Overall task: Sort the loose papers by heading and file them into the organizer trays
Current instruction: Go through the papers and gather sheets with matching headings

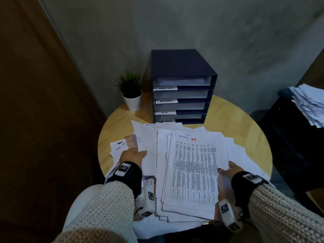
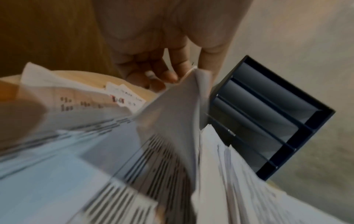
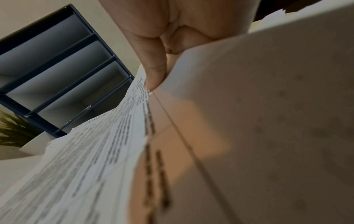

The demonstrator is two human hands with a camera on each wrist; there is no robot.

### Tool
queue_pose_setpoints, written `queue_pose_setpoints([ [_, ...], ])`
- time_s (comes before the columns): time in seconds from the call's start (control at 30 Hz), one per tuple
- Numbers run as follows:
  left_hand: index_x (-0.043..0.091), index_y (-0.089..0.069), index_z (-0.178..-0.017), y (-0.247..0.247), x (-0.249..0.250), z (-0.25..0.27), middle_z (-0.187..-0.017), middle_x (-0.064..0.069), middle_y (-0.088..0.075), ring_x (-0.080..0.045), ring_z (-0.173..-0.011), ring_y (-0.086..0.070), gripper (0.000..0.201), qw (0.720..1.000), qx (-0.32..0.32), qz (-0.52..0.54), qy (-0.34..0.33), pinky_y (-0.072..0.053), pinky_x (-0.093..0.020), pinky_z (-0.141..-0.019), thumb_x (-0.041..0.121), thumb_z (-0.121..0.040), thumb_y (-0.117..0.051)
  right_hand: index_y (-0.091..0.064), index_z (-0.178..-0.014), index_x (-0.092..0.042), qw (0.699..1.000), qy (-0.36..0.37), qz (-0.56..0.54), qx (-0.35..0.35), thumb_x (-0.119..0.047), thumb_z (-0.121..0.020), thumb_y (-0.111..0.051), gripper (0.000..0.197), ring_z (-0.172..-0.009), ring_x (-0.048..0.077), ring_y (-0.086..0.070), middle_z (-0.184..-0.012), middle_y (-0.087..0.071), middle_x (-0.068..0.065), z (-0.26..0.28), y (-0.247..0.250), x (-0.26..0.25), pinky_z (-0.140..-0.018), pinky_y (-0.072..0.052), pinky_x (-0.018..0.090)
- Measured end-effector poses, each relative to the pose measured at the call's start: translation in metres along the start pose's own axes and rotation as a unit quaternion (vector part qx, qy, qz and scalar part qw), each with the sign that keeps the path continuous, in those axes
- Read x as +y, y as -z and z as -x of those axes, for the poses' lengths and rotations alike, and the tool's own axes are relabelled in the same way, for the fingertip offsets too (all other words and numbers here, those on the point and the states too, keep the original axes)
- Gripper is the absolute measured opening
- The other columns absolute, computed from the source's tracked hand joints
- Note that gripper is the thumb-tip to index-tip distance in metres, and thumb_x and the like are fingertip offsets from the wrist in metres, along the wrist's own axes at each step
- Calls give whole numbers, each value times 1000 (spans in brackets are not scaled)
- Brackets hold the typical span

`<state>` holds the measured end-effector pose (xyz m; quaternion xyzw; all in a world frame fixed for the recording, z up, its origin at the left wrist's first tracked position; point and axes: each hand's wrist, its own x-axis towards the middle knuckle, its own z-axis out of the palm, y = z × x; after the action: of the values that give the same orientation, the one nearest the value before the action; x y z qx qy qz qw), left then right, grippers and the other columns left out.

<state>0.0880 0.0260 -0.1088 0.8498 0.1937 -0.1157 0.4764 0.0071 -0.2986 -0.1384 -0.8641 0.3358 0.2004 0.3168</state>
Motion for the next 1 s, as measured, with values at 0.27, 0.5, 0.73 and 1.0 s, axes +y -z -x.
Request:
queue_pose_setpoints([
  [0.27, 10, -53, -57, 63, 78, 29, -75, -20, -62, -34, -71, -57, 24, 986, 40, 142, -82, -43, -37, -65, 18, -77, -63, -21, -149, -6, 998, 8, 55, 17, -25, -99, -45, 58, -136, 27, -40, -152, -33, 12, 4, 5, -5, -105, -36, 30],
  [0.5, 7, -51, -53, 76, 144, 83, -38, 2, -49, -14, -43, -48, 25, 952, 7, 247, -180, -38, -20, -43, 6, -77, -59, -20, -150, -8, 998, 48, -3, 43, -25, -99, -46, 60, -137, 28, -38, -153, -31, 11, 13, 19, -5, -106, -34, 31],
  [0.73, 5, -61, -67, 4, 148, 99, -80, -13, -60, -23, -80, -54, 33, 968, -95, 57, -223, -37, -27, -70, 26, -91, -54, -52, -126, -13, 972, 101, -211, 24, -10, -94, -55, 33, -101, 24, -55, -118, -61, 14, 16, 25, -2, -85, -39, 26],
  [1.0, 18, -59, -126, -57, 116, 83, -141, -3, -50, -21, -129, -46, 51, 956, -209, -98, -183, -26, -41, -115, 49, -90, -41, -45, -135, -26, 953, 100, -281, -53, -7, -92, -57, 48, -116, 24, -53, -130, -54, 8, 19, 18, -4, -107, -41, 38],
])
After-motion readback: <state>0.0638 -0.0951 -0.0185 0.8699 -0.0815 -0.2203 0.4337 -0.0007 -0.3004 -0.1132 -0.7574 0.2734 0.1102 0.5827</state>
